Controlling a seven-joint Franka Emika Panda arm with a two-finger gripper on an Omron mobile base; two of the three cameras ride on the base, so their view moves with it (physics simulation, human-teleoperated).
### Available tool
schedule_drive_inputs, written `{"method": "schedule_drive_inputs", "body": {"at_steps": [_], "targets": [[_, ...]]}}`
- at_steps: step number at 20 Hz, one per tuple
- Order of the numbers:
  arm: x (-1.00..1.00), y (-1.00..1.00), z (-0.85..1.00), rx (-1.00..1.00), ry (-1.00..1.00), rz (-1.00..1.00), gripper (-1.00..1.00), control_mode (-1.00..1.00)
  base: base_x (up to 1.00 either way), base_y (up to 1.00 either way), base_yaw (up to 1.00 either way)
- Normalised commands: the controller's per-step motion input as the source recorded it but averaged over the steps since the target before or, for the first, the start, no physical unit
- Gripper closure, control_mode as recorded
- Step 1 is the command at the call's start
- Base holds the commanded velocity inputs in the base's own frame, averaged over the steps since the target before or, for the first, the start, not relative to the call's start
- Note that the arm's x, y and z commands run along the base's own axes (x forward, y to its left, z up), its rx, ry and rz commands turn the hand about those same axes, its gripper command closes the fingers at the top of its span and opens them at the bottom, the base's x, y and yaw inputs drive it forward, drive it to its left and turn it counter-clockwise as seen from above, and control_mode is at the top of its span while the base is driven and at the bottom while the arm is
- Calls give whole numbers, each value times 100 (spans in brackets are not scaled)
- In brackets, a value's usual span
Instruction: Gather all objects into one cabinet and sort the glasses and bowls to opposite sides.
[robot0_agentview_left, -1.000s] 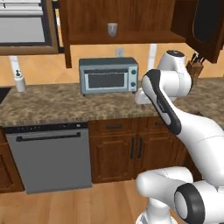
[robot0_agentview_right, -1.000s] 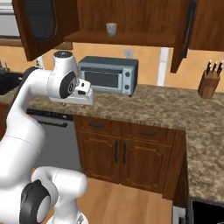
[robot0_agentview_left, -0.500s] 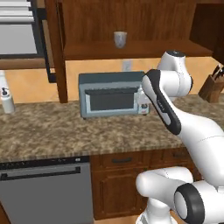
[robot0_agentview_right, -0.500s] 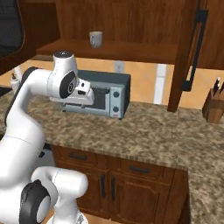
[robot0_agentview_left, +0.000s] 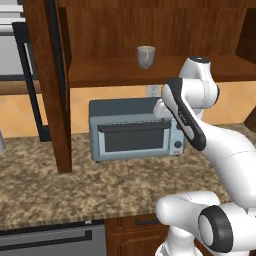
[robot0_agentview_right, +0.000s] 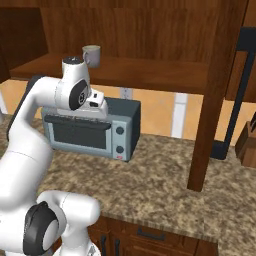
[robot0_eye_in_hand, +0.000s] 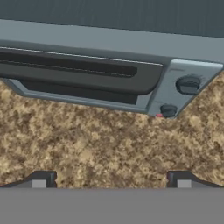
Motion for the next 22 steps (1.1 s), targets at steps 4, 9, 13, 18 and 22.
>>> {"method": "schedule_drive_inputs", "body": {"at_steps": [4, 9, 13, 18, 22], "targets": [[0, 0, 0, 0, 0, 0, -100, 100, 100, 2, 0], [40, 6, 0, -2, 4, -1, -100, -100, 60, 11, -1], [91, 23, 0, -8, 2, -5, -100, -100, 0, 0, 0], [11, 15, 23, -6, -6, -1, -100, -100, 0, 0, 0], [-62, 0, 28, 0, -14, 0, -100, -100, 0, 0, 0]]}}
